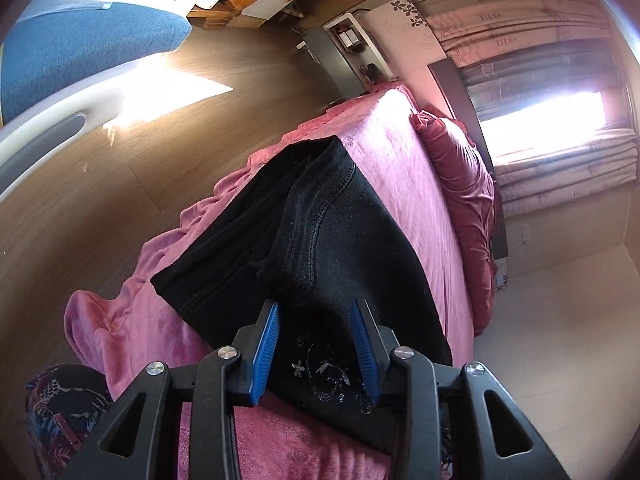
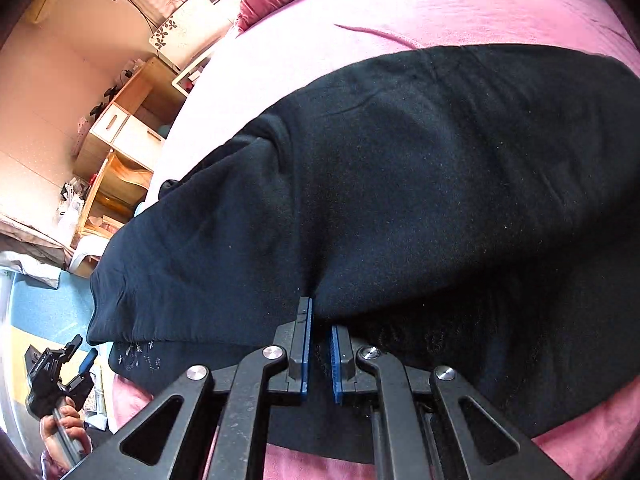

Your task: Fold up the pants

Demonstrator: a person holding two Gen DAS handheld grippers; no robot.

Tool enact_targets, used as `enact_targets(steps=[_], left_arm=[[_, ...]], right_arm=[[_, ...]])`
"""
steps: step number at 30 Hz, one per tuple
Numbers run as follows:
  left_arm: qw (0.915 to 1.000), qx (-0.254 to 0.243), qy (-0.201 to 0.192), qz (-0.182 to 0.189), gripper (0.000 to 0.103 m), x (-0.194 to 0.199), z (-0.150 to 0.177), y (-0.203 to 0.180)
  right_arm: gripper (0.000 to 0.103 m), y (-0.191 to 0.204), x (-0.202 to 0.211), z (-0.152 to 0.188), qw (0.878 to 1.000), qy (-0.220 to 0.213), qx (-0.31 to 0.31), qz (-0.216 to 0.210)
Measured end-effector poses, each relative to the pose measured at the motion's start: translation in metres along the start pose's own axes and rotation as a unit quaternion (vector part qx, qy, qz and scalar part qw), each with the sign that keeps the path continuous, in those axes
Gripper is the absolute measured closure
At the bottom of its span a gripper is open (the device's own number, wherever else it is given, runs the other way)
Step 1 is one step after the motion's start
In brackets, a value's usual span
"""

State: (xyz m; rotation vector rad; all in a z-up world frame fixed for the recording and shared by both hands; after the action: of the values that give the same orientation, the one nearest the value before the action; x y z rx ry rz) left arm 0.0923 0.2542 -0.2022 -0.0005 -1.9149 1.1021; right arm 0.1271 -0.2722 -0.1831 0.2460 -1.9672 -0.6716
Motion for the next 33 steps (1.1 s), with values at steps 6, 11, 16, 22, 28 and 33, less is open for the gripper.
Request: enact_targets(steps=[6,11,16,22,28,33], left_arm=[[0.9998,-0.002,-0.001,-0.022,0.082,-0.008,-0.014,-0.008],[0.9989,-0.031,-0.029,-0.018,0.095,0.005,-0.031,-0.027],[0.9967,-0.066,-0.029,-0.038,0.095,0.019,-0.033,-0.023],[0.9934,-0.070,0.000,-0.090,0.095,0.010,-0.017,0.008],[0.9903,-0.079,0.008,-0.114,0.095,0.008,-0.008,0.014],[0.9884,-0.074,0.013,-0.132,0.095,0.005,-0.007,0.022]], right_arm=[[0.095,0.009,0.015,-0.006,1.000,-0.015,0.008,-0.009],[0.095,0.022,0.045,-0.013,0.998,-0.043,0.018,-0.029],[0.095,0.022,0.059,0.007,0.998,-0.035,0.024,-0.042],[0.095,0.010,0.036,0.041,1.000,0.012,0.018,-0.014],[0.095,0.016,0.033,0.045,0.999,0.016,0.031,-0.008],[0.095,0.012,0.026,0.055,0.998,0.035,0.045,0.004]])
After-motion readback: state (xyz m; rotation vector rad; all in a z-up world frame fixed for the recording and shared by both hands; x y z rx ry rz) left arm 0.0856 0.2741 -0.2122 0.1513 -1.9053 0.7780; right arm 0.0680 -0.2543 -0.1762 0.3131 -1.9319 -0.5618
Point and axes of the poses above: each gripper's, at about its wrist camera, not at the fingertips, and x roughly against the way its jaws point, y to its left, z to its underside, the point moved 3 cm from there along -x, roughly the way its jaws point, and after that the axes turned 7 degrees about -z, right-handed, at the moved point
